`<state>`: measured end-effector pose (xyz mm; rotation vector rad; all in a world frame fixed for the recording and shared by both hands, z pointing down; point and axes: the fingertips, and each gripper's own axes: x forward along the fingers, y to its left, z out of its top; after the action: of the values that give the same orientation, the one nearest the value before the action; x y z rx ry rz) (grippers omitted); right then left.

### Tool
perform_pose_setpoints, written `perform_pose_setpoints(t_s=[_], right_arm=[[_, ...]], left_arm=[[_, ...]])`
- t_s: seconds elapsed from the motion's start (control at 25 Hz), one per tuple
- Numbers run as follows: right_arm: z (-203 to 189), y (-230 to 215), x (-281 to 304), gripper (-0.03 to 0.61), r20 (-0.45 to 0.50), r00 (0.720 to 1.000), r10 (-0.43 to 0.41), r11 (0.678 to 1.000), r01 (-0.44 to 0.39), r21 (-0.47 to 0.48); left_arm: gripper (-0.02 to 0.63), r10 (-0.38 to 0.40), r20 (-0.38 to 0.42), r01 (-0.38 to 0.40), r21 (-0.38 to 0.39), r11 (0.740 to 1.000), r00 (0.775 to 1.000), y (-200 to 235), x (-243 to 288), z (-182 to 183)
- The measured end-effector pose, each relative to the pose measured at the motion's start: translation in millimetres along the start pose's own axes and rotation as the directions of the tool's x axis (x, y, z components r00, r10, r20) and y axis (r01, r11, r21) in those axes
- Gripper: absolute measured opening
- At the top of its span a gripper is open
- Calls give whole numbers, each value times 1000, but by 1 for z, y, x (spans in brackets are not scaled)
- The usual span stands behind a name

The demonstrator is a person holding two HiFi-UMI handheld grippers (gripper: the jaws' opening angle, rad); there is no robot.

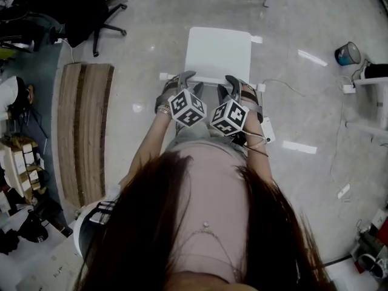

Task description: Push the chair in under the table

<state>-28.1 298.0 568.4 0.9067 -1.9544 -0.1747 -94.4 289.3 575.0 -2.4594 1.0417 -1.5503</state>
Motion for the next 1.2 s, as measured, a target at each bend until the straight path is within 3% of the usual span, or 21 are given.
perform_pose_setpoints(t_s=[1.2], right_arm=[[10, -53, 41, 169, -11, 1000, -1, 1000, 0, -23]], left_arm=[[179, -20, 19, 20, 7, 1000, 1000, 47, 39, 29]])
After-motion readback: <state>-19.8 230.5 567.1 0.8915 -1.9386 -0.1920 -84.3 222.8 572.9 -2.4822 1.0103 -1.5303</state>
